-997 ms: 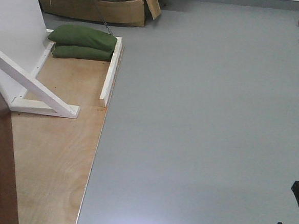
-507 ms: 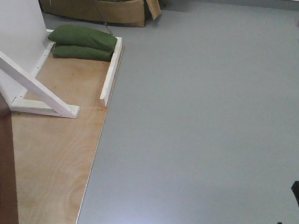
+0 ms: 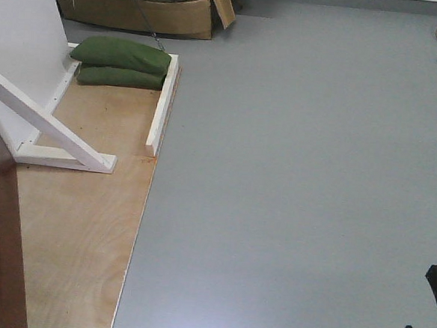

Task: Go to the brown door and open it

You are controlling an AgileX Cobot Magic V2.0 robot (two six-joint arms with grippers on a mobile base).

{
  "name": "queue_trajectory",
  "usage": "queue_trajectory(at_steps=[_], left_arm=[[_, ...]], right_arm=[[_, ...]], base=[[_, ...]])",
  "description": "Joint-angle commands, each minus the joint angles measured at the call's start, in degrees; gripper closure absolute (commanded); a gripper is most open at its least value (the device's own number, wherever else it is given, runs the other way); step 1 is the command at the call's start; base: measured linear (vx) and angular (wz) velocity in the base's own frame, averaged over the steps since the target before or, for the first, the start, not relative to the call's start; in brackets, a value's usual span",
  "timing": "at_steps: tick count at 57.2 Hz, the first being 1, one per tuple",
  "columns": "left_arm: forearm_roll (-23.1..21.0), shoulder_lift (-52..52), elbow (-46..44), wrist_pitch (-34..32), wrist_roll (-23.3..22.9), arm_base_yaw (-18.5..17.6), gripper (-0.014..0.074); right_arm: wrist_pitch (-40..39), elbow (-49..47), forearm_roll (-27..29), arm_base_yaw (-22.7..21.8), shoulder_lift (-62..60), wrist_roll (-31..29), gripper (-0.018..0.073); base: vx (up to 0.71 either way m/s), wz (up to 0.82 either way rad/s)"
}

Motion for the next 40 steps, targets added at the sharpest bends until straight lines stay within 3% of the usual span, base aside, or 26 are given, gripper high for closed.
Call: queue_trajectory(at_steps=[1,7,16,24,30,40], left_arm=[[-2.84,2.23,-3.07,-3.69,0.58,0.25,0.06],[-10.53,4.48,-6.34,-3.74,4.15,0.25,0.06],[-22.77,7.6,-11.66,-6.25,16.62,0.25,0.06],[-30.05,9.65,-15.65,-10.21,22.28,0.25,0.06],[-32.83,11.32,-17.73,-12.05,22.82,0.25,0.06],[-32.86,14.09,-19.8,-11.8,22.82,0.25,0.06]], right_arm=[[-4.39,0.19,-0.21,0.08,-0.32,-0.49,0.0559],[-4.39,0.19,-0.21,0.08,-0.32,-0.49,0.0559],[-4.39,0.19,-0.21,0.08,-0.32,-0.49,0.0559],[-4.39,0.19,-0.21,0.08,-0.32,-0.49,0.0559],[-4.39,0.19,-0.21,0.08,-0.32,-0.49,0.0559],[-4.39,0.19,-0.21,0.08,-0.32,-0.49,0.0559]], base=[[0.0,0.0],[0.0,0.0],[0.0,0.0],[0.0,0.0],[0.0,0.0],[0.0,0.0]])
